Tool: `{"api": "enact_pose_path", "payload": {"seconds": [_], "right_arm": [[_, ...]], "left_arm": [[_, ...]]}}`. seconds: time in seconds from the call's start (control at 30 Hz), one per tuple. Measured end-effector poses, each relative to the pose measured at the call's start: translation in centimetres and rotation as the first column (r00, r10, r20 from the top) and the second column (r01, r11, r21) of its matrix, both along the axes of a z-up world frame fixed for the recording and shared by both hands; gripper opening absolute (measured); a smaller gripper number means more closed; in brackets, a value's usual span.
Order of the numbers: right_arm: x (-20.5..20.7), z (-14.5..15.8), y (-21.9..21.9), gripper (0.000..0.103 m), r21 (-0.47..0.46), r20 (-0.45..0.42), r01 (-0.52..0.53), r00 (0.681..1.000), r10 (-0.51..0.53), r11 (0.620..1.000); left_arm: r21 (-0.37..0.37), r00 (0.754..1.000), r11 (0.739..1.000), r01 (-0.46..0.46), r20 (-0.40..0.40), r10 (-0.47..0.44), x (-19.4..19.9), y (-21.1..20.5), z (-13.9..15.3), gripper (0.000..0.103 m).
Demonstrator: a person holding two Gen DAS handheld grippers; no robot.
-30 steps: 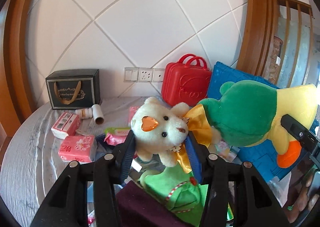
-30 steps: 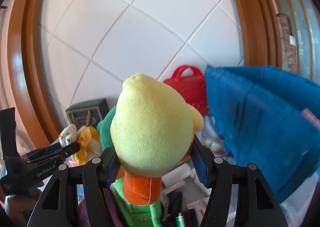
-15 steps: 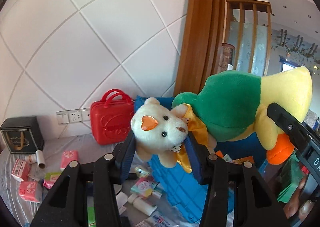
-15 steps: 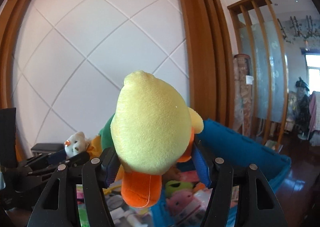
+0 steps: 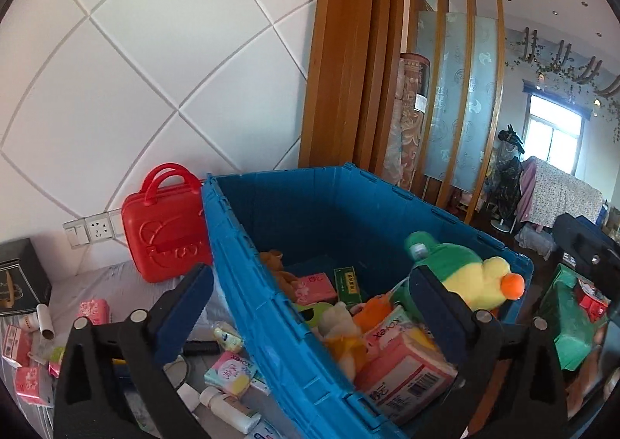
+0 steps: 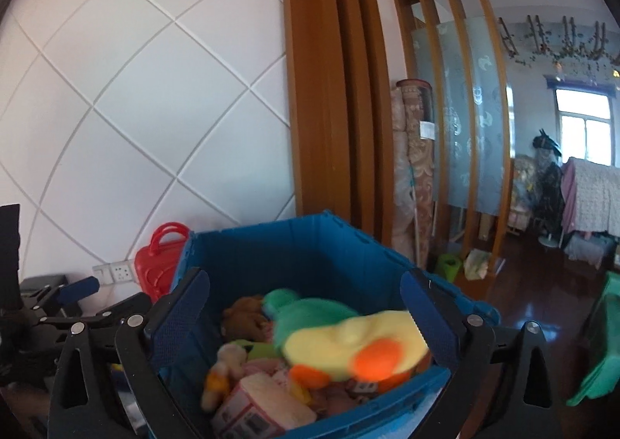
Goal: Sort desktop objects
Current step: 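Open both tools over the blue crate to drop teddy and duck, then bring both tools back over the remaining items on the bed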
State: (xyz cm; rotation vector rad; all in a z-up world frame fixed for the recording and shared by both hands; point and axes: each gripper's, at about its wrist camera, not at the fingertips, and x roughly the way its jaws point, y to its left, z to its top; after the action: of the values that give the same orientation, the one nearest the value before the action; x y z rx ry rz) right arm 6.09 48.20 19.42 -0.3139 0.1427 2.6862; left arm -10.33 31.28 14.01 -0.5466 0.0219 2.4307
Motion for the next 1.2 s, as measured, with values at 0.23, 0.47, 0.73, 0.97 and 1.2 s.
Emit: {"api": "enact_pose_path", "payload": {"seconds": [0.23, 0.47, 0.73, 0.97, 1.2], "right_arm": [[2.2, -1.9, -5.0, 0.1, 0.017, -0.099, -0.202, 0.974, 0.203, 0.979], [2.2, -7.2, -13.0, 0.101, 0.099, -0.058, -0.36, 0.929, 0.366, 0.928], [-2.0, -16.1, -19.1, 0.101, 0.035, 0.115, -0.374, 0.923, 0.368, 0.927], [-6.4, -23.2, -20.2, 0.099, -0.036, 0.247, -0.307, 0.92, 0.306, 0.951], [-9.7, -27.1, -18.4, 0.1, -0.075, 0.351, -0.248, 0.9, 0.258, 0.966]], "left_arm": [[-0.014, 0.98, 0.981, -0.192, -0.053, 0.191, -0.2, -8.9, -2.6, 0.103], [-0.073, 0.949, 0.946, -0.315, -0.022, 0.314, 0.8, -15.8, -8.6, 0.103], [-0.133, 0.953, 0.951, -0.281, 0.082, 0.293, -1.0, -18.9, -16.0, 0.103], [-0.184, 0.961, 0.96, -0.212, 0.14, 0.239, -4.4, -18.2, -19.9, 0.103], [-0.219, 0.946, 0.959, -0.179, 0.229, 0.229, -7.4, -16.7, -23.8, 0.103]]}}
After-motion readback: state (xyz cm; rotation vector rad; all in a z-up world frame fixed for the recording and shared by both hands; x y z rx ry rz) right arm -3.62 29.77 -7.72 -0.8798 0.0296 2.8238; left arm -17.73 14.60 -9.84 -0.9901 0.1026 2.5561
